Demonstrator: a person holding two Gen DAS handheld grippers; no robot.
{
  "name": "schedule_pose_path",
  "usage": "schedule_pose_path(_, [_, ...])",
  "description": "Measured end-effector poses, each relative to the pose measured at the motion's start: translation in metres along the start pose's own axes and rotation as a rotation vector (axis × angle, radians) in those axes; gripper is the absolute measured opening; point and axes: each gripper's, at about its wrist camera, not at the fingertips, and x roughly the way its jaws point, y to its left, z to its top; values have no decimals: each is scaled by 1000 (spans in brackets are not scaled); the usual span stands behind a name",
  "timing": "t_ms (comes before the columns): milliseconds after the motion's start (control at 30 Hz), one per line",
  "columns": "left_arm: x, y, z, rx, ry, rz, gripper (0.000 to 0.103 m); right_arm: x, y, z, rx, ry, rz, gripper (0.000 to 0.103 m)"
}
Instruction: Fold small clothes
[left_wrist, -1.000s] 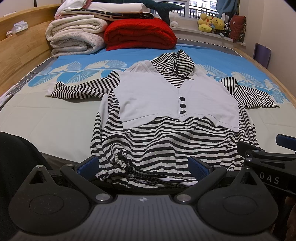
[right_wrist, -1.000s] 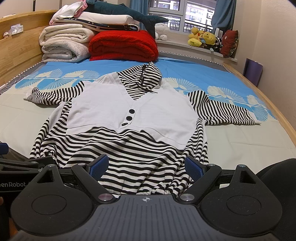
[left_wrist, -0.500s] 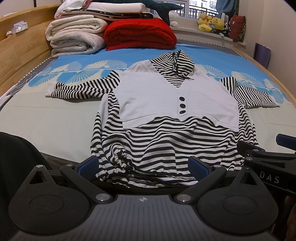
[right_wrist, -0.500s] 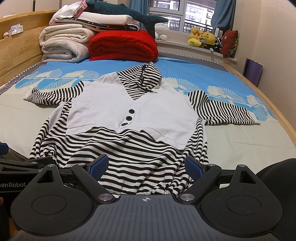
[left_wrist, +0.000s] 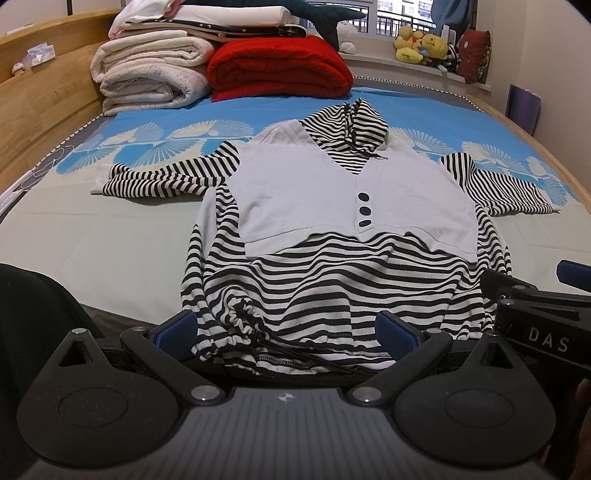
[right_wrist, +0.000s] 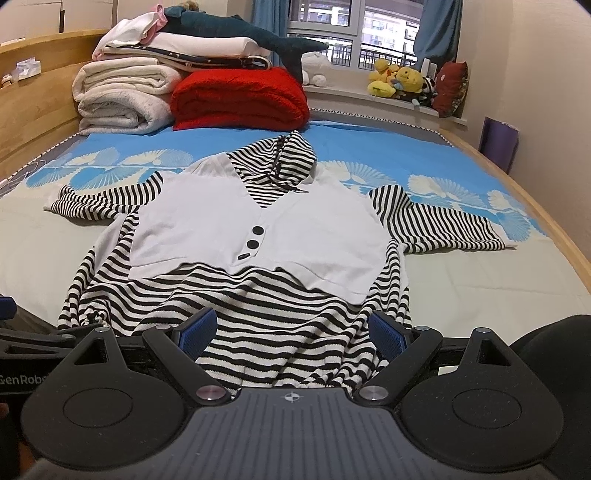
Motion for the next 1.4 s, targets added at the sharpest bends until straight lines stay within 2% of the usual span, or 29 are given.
schedule_pose_path(233, [7,-1,1,9,-32,22,102,-12,-5,3,35,-72,-25,83])
schedule_pose_path(333, [-1,4,16,9,-79,29,96,-23,-14,7,80,-135,-35,77])
schedule_pose_path(367, [-6,3,20,42,-139,64,93,-26,-17,8,96,-155,-35,72])
schedule_pose_path(433, [-8,7,38,52,-201,78,85,-31,-23,11,125,-189,-36,68])
schedule_pose_path(467, [-4,10,46,37,-179,66,83,-33,-28,13,149,-213,-37,66])
schedule_pose_path(533, [3,18,63,33,-188,69,79,-35,-35,17,184,-241,-30,65])
schedule_pose_path(567, [9,21,70,34,-180,68,76,-35,-41,20,206,-249,-18,65])
schedule_pose_path(767, [53,56,136,42,-248,60,67,-24,-72,49,246,-256,14,65])
schedule_pose_path(900, [99,94,180,14,-221,74,52,-4,-94,85,235,-270,25,65])
schedule_pose_path(967, [129,115,201,6,-186,105,38,8,-103,105,222,-286,13,65])
schedule_pose_path(1033, [162,144,223,-49,-130,126,24,25,-110,127,214,-293,-5,65])
schedule_pose_path(1067, [178,160,231,-84,-105,136,20,34,-112,137,213,-296,-9,65])
schedule_pose_path(1200, [238,245,246,-314,-44,170,14,81,-107,185,172,-280,-27,66])
schedule_pose_path(1267, [262,284,240,-416,-8,197,14,112,-95,206,117,-219,2,66])
schedule_pose_path(1333, [278,323,233,-527,52,228,14,149,-80,226,81,-160,78,64])
schedule_pose_path(1400, [286,350,225,-609,75,239,14,176,-68,235,69,-138,148,50])
